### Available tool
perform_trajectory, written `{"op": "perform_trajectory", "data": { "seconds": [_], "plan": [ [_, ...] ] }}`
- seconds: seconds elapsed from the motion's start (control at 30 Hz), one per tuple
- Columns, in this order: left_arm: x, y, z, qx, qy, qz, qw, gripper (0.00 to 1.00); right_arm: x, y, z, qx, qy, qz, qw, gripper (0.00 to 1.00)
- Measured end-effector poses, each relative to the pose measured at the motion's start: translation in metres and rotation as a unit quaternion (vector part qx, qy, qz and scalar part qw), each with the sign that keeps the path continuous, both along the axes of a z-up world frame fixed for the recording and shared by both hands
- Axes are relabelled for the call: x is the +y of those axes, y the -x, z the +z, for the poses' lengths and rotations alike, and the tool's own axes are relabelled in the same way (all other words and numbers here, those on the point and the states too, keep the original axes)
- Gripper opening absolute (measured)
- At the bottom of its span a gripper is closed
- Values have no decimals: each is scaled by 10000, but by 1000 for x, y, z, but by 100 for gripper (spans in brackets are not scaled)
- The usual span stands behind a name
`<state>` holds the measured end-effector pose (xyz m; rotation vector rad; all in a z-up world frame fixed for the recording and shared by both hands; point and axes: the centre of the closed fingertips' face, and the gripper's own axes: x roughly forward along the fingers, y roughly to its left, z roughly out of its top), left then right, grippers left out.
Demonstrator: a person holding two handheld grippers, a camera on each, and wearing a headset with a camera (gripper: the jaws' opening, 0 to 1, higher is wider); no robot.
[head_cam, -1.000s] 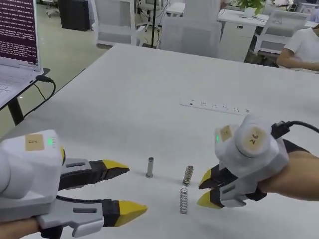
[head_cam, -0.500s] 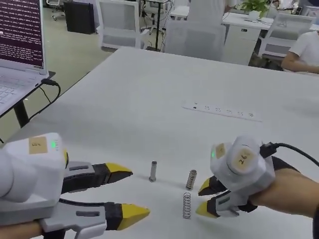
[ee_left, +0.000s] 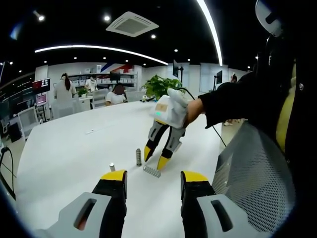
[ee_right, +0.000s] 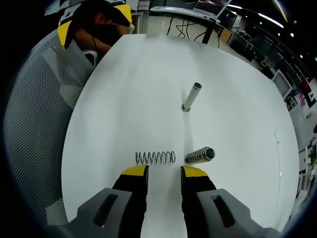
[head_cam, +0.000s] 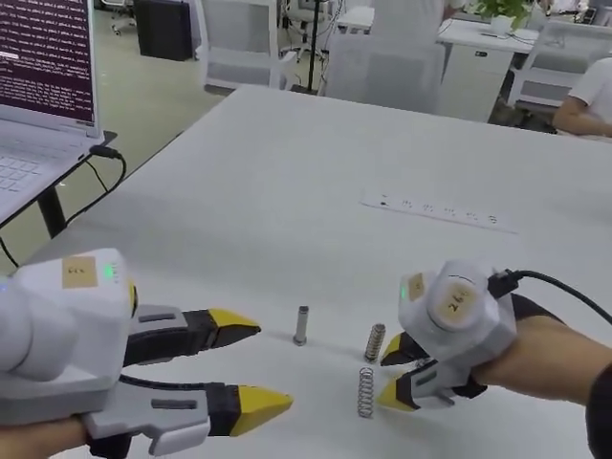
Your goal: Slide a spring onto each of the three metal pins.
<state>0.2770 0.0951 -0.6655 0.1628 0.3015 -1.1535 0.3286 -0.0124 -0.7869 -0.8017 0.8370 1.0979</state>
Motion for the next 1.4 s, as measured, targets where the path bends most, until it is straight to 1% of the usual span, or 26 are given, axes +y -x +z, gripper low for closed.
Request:
{"op": "perform_trajectory", "data": {
  "seconds": [0.13,0.4,0.73,0.97,1.1,1.2,1.3,1.4],
  "plan": [
    [0,0,-1,10,3,-2,10000,37,2,1,-4,46,29,41,10000,24],
    [1,0,-1,20,14,14,10000,36,8,0,-5,85,-9,62,9999,26],
    [3,0,-2,28,7,45,10000,36,19,0,-7,134,-49,225,9996,27],
    [4,0,-2,28,0,54,10000,35,25,0,-5,87,-49,462,9989,30],
    [4,0,-2,25,1,60,10000,35,27,-1,-4,48,-4,612,9981,30],
    [4,0,-2,24,-2,64,10000,35,29,-2,-5,0,69,796,9968,29],
    [5,0,-2,30,9,72,10000,35,33,0,-6,24,101,979,9951,29],
    [5,0,-2,28,11,72,10000,34,35,0,-7,52,139,1066,9942,27]
  ]
}}
